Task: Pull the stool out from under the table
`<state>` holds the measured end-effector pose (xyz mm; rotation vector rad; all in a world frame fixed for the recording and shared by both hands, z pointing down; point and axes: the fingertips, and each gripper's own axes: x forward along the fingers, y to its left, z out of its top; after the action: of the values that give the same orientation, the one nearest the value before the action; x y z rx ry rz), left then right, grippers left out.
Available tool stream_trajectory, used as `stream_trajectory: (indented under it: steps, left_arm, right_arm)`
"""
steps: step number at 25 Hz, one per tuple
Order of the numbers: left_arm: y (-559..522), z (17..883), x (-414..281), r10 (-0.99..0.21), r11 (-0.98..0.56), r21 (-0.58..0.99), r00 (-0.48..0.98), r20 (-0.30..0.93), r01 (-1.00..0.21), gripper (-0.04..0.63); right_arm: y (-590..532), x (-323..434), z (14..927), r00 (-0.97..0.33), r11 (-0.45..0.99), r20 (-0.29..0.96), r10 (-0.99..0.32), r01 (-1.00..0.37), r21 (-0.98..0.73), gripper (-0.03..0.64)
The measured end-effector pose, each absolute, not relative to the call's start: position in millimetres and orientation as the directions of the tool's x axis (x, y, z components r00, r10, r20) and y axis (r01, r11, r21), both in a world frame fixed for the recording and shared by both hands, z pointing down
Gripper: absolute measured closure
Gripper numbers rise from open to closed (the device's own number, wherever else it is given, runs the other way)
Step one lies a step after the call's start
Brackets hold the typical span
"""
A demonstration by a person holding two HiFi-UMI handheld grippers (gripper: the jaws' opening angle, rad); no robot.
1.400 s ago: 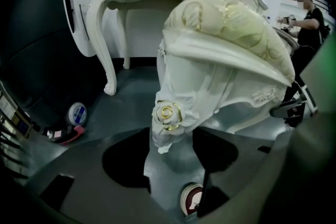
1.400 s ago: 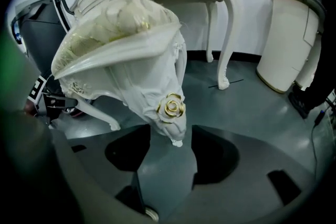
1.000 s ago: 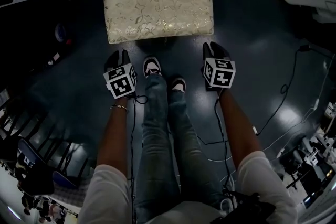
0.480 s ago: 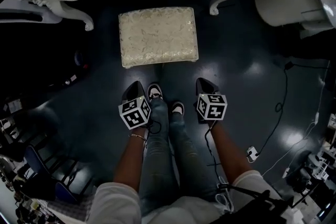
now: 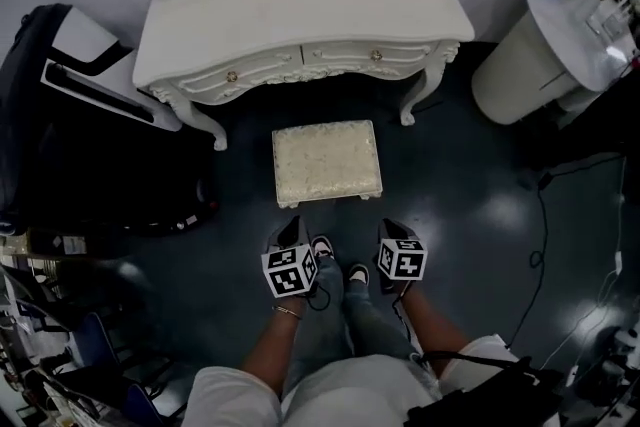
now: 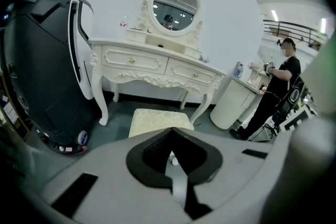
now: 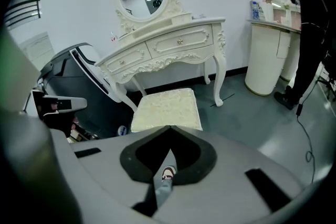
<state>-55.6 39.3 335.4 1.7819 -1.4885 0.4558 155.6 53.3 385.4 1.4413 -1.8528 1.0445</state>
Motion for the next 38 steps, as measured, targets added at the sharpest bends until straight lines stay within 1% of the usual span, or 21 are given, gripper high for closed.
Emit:
stream_trajectory:
  steps: [4, 10, 15, 24, 28, 38]
  left_arm:
    - [38.2, 277.8, -67.4, -0.702, -0.033, 0.303, 0.238, 0.671, -0.952, 0.588]
    - [11.8, 192.8, -70.0, -0.789, -0.014, 0.312, 0.202, 0.581, -0.95, 0.588]
    - [-14.8, 136.4, -57.8, -0.839, -0.07, 0.306, 0.222, 0.498, -0.95, 0.588]
    - [-66.0, 53.4, -43.5, -0.898, -0.167, 0.247, 0.25, 0.361, -0.955, 0.588]
    - [-73.1, 37.8, -37.4, -0.91, -0.189, 0.206, 0.25, 0.332, -0.96, 0.588]
    - [-70.7, 50.4, -27.8, -0.899, -0.176, 0.221, 0.248, 0.362, -0.959, 0.588]
  right_arm:
    - [42.7, 142.8, 331.6, -0.255, 0.104, 0.796, -0.55, -0.966, -0.238, 0.618]
    - [-2.6, 126.6, 240.2, -0.286, 0.167, 0.715, -0.638, -0.958, -0.234, 0.617]
    - [-29.8, 120.9, 174.5, -0.319, 0.214, 0.639, -0.7, -0.947, -0.239, 0.617]
    - [-76.0, 111.5, 89.0, -0.375, 0.31, 0.509, -0.775, -0.927, -0.211, 0.617]
    - [-81.4, 112.5, 77.1, -0.378, 0.321, 0.487, -0.787, -0.926, -0.2, 0.617]
    - [-75.7, 113.3, 91.5, -0.386, 0.332, 0.525, -0.758, -0.922, -0.198, 0.618]
